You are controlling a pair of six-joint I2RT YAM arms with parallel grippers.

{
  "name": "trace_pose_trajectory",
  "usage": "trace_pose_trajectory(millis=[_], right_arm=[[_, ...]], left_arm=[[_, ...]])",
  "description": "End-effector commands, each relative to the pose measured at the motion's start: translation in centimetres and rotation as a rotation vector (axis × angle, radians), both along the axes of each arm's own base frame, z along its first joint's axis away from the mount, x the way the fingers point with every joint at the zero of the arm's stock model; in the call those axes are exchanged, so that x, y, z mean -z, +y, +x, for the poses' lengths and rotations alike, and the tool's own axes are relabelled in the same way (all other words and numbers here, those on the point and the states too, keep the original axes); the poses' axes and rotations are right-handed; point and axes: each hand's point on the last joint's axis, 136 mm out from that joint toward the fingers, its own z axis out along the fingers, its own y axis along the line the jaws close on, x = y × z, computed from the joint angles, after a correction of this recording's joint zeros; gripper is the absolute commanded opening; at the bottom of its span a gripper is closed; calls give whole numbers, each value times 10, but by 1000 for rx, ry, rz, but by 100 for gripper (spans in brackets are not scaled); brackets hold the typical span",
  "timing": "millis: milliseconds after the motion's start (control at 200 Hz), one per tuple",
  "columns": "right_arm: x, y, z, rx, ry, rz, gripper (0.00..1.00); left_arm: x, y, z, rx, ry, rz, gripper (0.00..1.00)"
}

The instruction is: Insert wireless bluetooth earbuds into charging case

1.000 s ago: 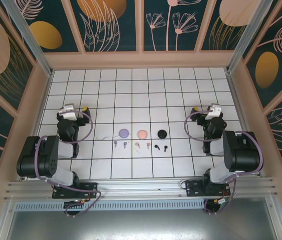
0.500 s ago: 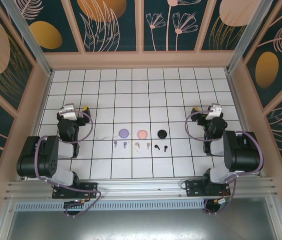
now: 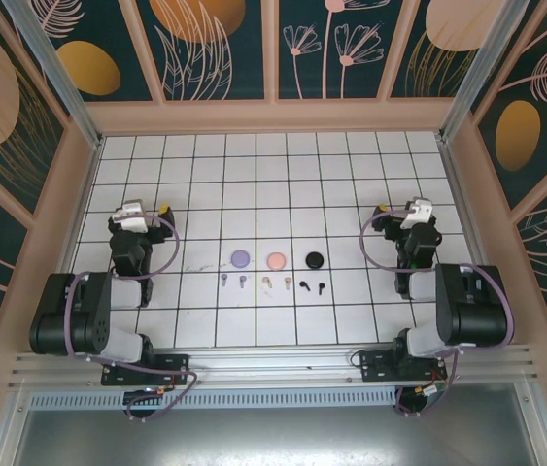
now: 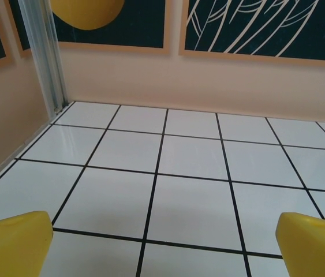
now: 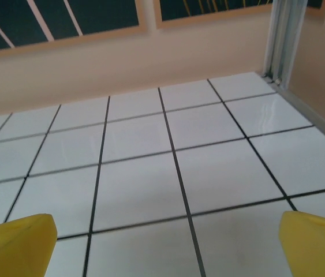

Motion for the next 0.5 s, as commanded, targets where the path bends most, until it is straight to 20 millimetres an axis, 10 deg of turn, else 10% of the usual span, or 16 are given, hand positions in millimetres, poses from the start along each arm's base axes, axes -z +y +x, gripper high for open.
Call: trace_pose_trajectory(millis=[0,210,495], right_arm=[[-25,-4,8,64,23,47,99],[-58,-24,11,247,141,342,99],[-39,63,0,-55,478,336,94]], left_arm=[[-15,-1,11,3,32,2,99],[-45,-9,29,22,92,-150,99],[-53,-34,28,64,183,-548,99]])
